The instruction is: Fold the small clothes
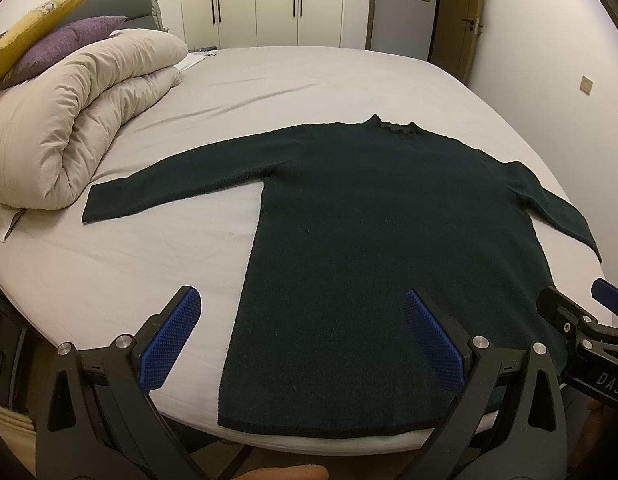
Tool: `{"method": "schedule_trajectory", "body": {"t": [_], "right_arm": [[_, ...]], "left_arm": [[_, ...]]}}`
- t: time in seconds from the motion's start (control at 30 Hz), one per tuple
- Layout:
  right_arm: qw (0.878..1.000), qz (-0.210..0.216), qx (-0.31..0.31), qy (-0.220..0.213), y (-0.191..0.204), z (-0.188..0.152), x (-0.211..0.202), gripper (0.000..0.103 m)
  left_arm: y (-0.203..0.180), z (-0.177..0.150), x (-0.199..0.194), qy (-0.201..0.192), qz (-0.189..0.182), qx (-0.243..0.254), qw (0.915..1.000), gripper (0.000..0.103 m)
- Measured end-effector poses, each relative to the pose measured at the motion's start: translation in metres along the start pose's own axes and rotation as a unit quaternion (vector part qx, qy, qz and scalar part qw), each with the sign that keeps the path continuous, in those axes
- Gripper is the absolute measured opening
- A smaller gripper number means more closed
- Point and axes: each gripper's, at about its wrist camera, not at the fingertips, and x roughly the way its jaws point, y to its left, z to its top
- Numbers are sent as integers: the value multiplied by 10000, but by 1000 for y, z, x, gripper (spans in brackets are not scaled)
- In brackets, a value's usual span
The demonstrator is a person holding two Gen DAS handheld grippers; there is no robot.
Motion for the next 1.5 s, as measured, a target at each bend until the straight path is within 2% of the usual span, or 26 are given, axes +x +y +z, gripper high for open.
{"method": "schedule_trajectory", "body": {"t": [0.27,0.7,0.93,1.07,1.17,1.3,1.37,1.43,1.5], "right_arm": [[10000,2,4,7,0,0,0,103],[9999,-12,-22,142,11,-8,9,103],[9995,46,-89,289,17,-4,20,103],[9991,267,-4,343,17,5,30,103],[9978,592,94,296,19,16,35,103],[9917,1256,278,69,29,31,34,103],[9876,1542,286,1,36,39,36,103],[9833,1797,264,-91,43,45,36,103],[9791,2009,299,-137,49,49,40,103]], "left_arm": [[-2,-4,1,17,-11,-7,10000,103],[5,-8,27,221,-76,-127,9996,103],[38,-5,49,184,-336,-451,9982,103],[84,0,65,201,-705,-1091,9913,103],[134,7,76,-78,-1125,-1850,9762,103],[206,13,92,-310,-1017,-2777,9548,103],[248,13,106,-152,-1055,-3336,9367,103],[296,9,129,95,-1373,-4076,9027,101],[337,4,147,69,-1691,-4703,8661,101]]}}
